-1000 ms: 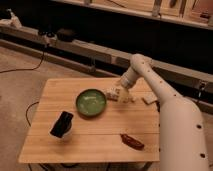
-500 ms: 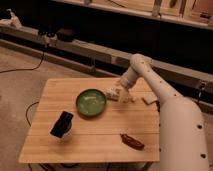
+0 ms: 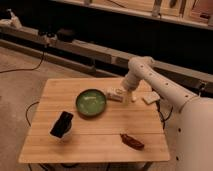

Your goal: Place the pepper in the ceramic bowl

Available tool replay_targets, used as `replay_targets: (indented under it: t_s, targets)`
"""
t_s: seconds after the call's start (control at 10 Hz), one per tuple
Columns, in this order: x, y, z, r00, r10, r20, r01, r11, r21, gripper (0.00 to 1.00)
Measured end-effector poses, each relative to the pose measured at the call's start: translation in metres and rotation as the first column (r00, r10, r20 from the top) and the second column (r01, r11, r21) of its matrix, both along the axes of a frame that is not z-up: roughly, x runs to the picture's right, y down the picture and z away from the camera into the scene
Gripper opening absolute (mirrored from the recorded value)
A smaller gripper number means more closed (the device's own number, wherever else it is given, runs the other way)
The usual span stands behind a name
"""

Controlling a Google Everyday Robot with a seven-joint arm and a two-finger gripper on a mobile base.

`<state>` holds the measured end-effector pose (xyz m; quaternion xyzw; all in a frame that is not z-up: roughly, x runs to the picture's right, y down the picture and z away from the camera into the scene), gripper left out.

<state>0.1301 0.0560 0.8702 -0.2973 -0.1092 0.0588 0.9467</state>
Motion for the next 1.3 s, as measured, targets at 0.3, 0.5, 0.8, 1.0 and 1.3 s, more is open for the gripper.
replay_targets:
  t_s: [0.3,0.5,0.8,1.0,1.3]
  targets:
    - [-0.013,0.049,-0.036,0.999,0.025,0.021,-0.025,0.9996,0.012,0.80]
    - [-0.008,0.069,-0.047,0.996,0.089,0.013,-0.090,0.9954,0.033,0.80]
    - [-0.010,0.072,-0.049,0.995,0.102,0.014,-0.103,0.9940,0.039,0.80]
    - [-0.007,0.072,-0.049,0.994,0.108,0.010,-0.108,0.9935,0.034,0.80]
    - [0.023,0.077,-0.047,0.986,0.152,-0.065,-0.154,0.9875,-0.034,0.80]
